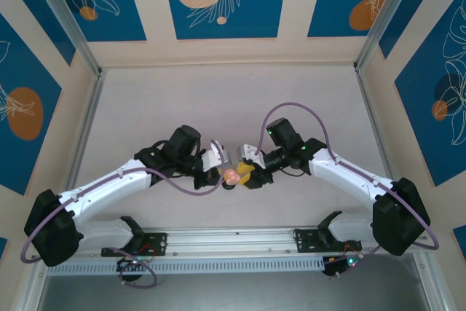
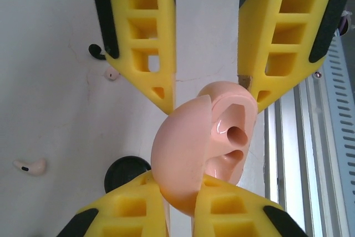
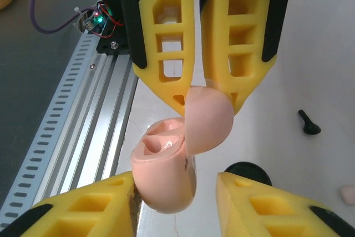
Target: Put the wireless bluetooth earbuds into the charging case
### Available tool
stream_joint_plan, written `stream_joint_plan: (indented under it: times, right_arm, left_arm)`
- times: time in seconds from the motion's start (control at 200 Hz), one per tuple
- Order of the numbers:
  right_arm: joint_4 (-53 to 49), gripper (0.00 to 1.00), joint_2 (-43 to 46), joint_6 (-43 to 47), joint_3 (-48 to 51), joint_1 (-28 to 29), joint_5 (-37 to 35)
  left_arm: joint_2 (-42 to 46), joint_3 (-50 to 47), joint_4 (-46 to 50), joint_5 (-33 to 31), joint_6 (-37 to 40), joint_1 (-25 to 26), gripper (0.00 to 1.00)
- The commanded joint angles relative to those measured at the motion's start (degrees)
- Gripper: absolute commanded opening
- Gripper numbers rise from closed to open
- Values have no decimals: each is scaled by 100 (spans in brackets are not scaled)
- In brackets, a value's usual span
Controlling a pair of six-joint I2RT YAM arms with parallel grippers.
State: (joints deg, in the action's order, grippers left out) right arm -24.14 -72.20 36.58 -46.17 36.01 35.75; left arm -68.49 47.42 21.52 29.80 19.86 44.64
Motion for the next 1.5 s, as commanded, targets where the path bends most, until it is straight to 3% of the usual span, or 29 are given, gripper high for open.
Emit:
stream_joint_plan:
  times: [0.0,0.115,0.325,0.465,0.63,0.775,1.28,1.49]
  right_arm:
    - [-63,32,-12,55,-166,29,29]
    - [41,26,51,68,-100,-1,57]
    - [1026,24,406,-407,427,-507,661]
    - [1852,24,689,-998,831,-1034,1111]
    - [2930,23,1058,-1746,1353,-1577,1620]
    - [3421,23,1358,-2041,1655,-1676,1821]
    - [4720,23,1628,-2813,2060,-1637,2202]
    - [4910,23,1622,-2911,2051,-1515,2221]
  left_arm:
    - [-16,180,6,103,-12,18,13]
    - [-28,181,-21,63,-21,18,17]
    - [165,-166,-876,-60,-276,5,48]
    - [299,-603,-1998,-73,-503,9,60]
    - [411,-1055,-3050,60,-568,-2,59]
    - [440,-1455,-4054,422,-679,0,56]
    - [58,-1617,-5472,1421,-1261,-2,45]
    - [22,-1646,-5754,1476,-1437,-6,44]
